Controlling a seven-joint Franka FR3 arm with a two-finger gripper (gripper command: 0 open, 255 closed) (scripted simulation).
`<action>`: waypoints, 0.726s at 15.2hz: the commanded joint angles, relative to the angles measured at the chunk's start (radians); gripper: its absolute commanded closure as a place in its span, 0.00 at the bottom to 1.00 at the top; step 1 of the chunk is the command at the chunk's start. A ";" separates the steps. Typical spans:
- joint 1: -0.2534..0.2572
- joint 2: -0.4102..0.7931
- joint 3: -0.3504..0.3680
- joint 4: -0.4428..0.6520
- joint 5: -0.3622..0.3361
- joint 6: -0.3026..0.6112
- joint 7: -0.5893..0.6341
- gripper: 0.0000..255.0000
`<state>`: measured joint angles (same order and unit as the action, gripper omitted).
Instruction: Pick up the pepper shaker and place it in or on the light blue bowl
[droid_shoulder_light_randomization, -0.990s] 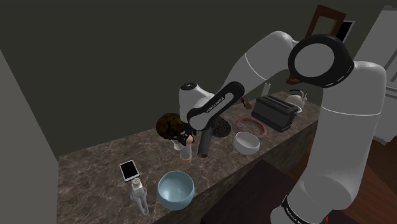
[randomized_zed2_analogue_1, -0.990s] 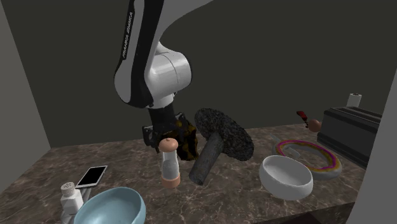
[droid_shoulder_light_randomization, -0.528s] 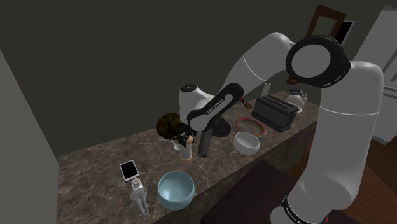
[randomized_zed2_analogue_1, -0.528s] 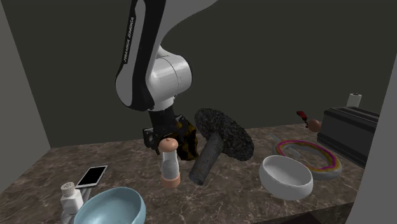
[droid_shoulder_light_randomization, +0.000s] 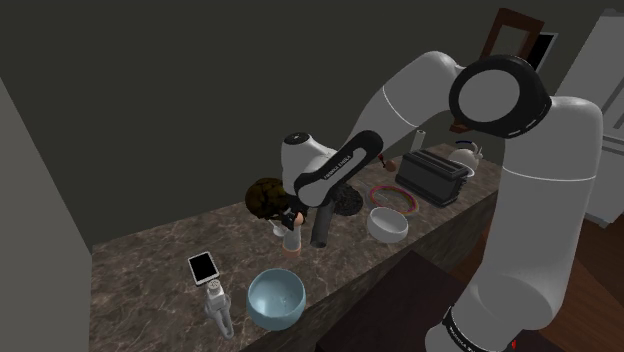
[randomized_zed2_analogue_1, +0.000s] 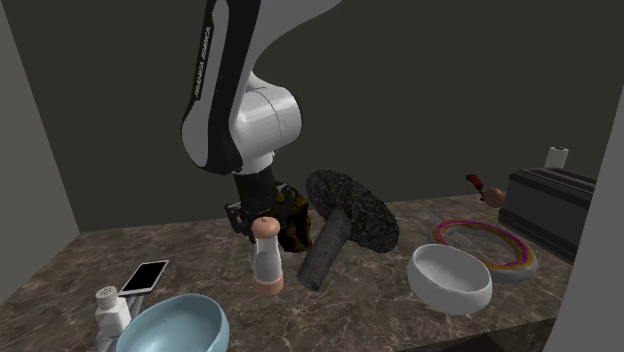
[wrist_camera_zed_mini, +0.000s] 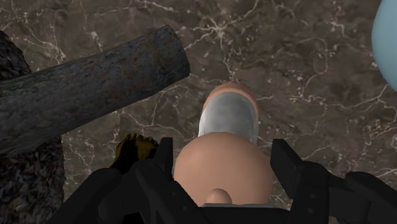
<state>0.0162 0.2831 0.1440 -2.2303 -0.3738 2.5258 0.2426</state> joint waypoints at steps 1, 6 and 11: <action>0.000 0.000 0.000 0.000 0.000 0.000 0.000 1.00; -0.005 -0.032 0.009 0.002 0.021 -0.032 -0.019 1.00; -0.010 -0.084 0.020 0.009 0.053 -0.088 -0.050 1.00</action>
<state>0.0071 0.2068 0.1625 -2.2252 -0.3262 2.4489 0.1993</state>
